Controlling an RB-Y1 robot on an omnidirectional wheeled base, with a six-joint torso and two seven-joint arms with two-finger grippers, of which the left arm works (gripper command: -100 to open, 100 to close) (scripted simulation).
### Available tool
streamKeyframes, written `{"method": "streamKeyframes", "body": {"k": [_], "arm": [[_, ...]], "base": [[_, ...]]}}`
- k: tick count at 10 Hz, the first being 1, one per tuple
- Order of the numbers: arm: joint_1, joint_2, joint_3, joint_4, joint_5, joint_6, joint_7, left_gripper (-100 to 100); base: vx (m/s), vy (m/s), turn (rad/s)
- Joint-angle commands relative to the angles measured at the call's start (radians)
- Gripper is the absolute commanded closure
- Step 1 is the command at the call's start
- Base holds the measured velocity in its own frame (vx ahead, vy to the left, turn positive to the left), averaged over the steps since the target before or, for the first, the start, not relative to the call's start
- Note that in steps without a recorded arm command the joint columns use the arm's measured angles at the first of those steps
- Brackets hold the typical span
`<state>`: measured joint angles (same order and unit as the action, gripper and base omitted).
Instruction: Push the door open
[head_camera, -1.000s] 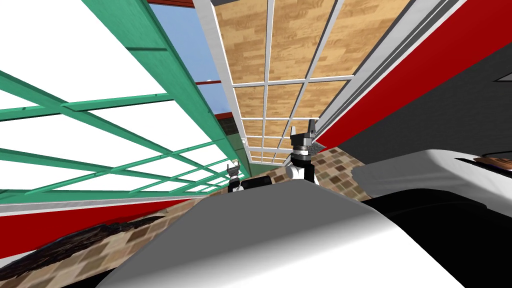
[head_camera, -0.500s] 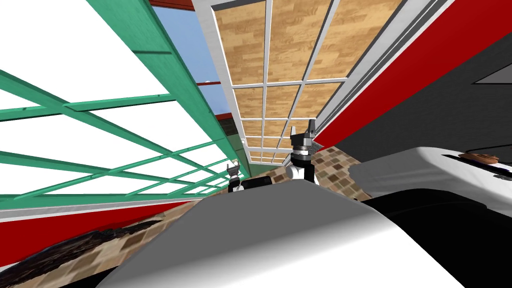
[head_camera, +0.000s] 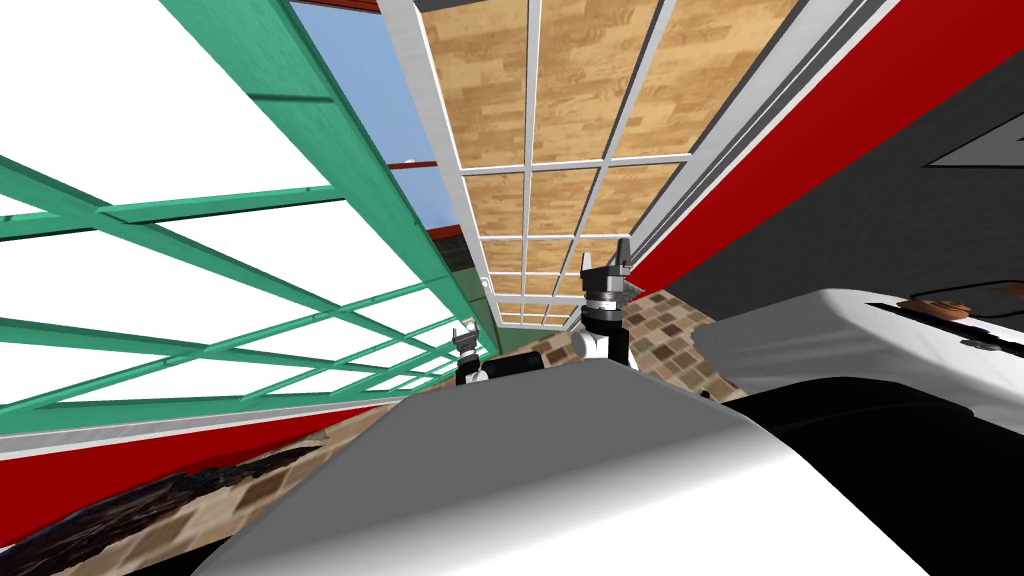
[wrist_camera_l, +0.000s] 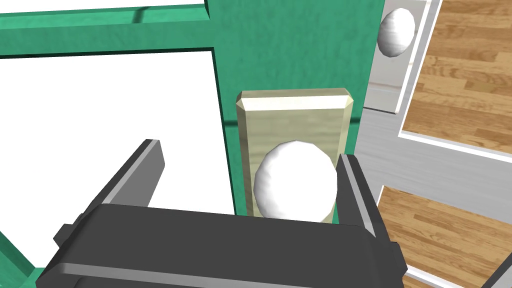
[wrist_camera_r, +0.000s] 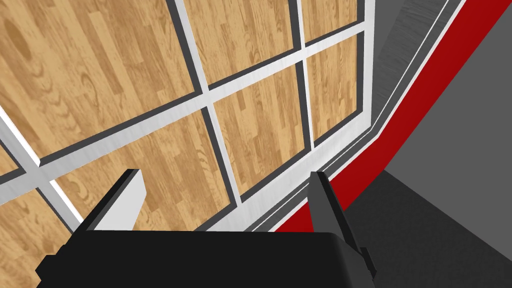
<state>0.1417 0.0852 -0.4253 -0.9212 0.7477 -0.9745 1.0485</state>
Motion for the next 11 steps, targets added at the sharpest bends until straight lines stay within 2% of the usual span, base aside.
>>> {"method": "streamKeyframes", "body": {"k": [1,3,4,11], "arm": [[-0.014,0.025,0.025,0.039,0.008,-0.027,0.018,100],[-0.014,0.025,0.025,0.039,0.008,-0.027,0.018,100],[-0.015,0.026,0.035,0.042,0.010,-0.029,0.017,100],[-0.015,0.026,0.035,0.042,0.010,-0.029,0.017,100]], "base": [[0.003,0.010,0.020],[-0.006,-0.005,-0.006],[0.017,0.017,-0.042],[0.000,0.005,-0.004]]}}
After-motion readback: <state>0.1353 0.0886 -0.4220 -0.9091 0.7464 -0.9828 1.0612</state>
